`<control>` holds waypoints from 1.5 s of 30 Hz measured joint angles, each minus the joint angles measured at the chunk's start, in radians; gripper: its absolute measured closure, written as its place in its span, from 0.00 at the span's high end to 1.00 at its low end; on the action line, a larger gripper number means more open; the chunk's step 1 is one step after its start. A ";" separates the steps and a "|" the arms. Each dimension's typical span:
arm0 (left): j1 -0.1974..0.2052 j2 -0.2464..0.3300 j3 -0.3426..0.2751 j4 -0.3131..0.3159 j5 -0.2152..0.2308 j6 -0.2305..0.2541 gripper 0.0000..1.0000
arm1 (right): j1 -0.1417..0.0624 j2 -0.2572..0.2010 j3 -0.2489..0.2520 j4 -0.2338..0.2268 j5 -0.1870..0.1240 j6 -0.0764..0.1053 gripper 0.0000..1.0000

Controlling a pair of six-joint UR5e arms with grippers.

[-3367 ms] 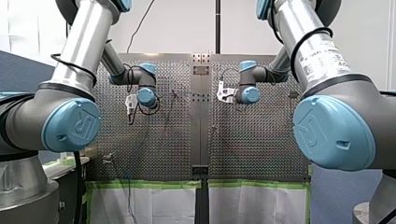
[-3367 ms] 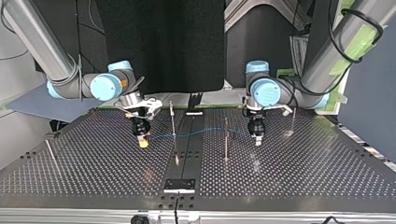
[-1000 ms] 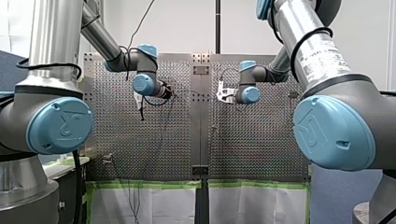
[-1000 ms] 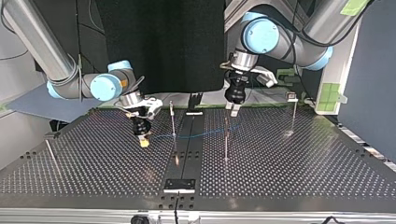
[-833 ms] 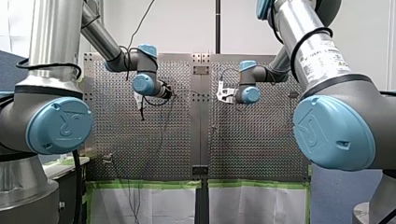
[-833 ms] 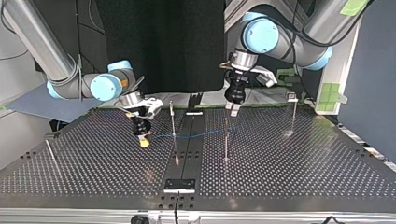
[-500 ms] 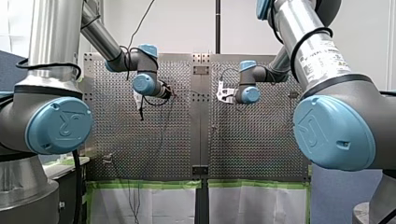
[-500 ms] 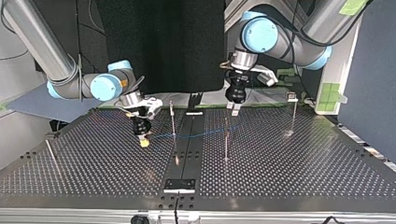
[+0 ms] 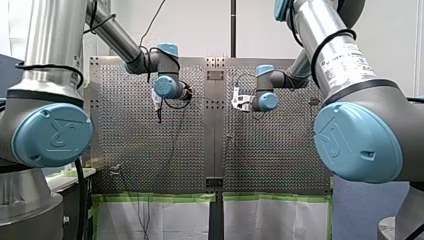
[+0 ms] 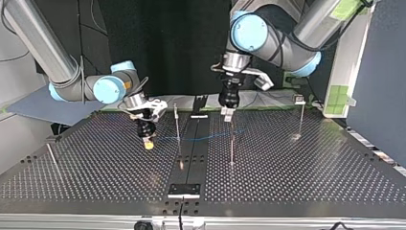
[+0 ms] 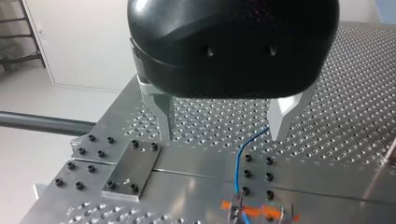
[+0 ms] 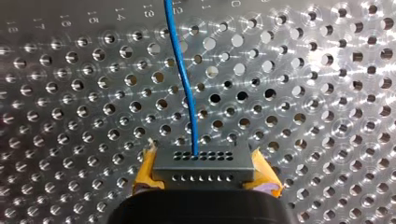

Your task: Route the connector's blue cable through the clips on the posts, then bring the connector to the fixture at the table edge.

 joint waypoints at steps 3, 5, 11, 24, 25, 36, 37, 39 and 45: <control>-0.029 -0.027 0.029 -0.010 -0.029 0.007 1.00 | 0.000 0.000 0.001 0.017 0.000 -0.001 0.00; -0.050 -0.048 0.049 -0.014 -0.050 0.011 1.00 | 0.000 0.001 0.001 0.030 0.000 -0.003 0.00; -0.085 -0.073 0.084 -0.024 -0.107 0.005 1.00 | -0.004 0.001 0.005 0.058 0.004 -0.016 0.00; -0.094 -0.122 0.148 -0.046 -0.215 0.016 1.00 | -0.006 0.002 0.006 0.059 0.005 -0.027 0.00; -0.096 -0.130 0.155 -0.047 -0.221 0.018 1.00 | -0.006 0.002 0.006 0.059 0.005 -0.028 0.00; -0.110 -0.188 0.224 -0.033 -0.256 0.029 1.00 | -0.005 0.003 0.006 0.049 0.006 -0.031 0.00; -0.111 -0.189 0.229 -0.035 -0.256 0.030 1.00 | -0.005 0.003 0.006 0.049 0.006 -0.031 0.00; -0.111 -0.194 0.234 -0.038 -0.257 0.030 1.00 | -0.005 0.003 0.006 0.048 0.006 -0.031 0.00; -0.117 -0.238 0.278 -0.072 -0.263 0.040 1.00 | -0.005 0.003 0.006 0.049 0.006 -0.031 0.00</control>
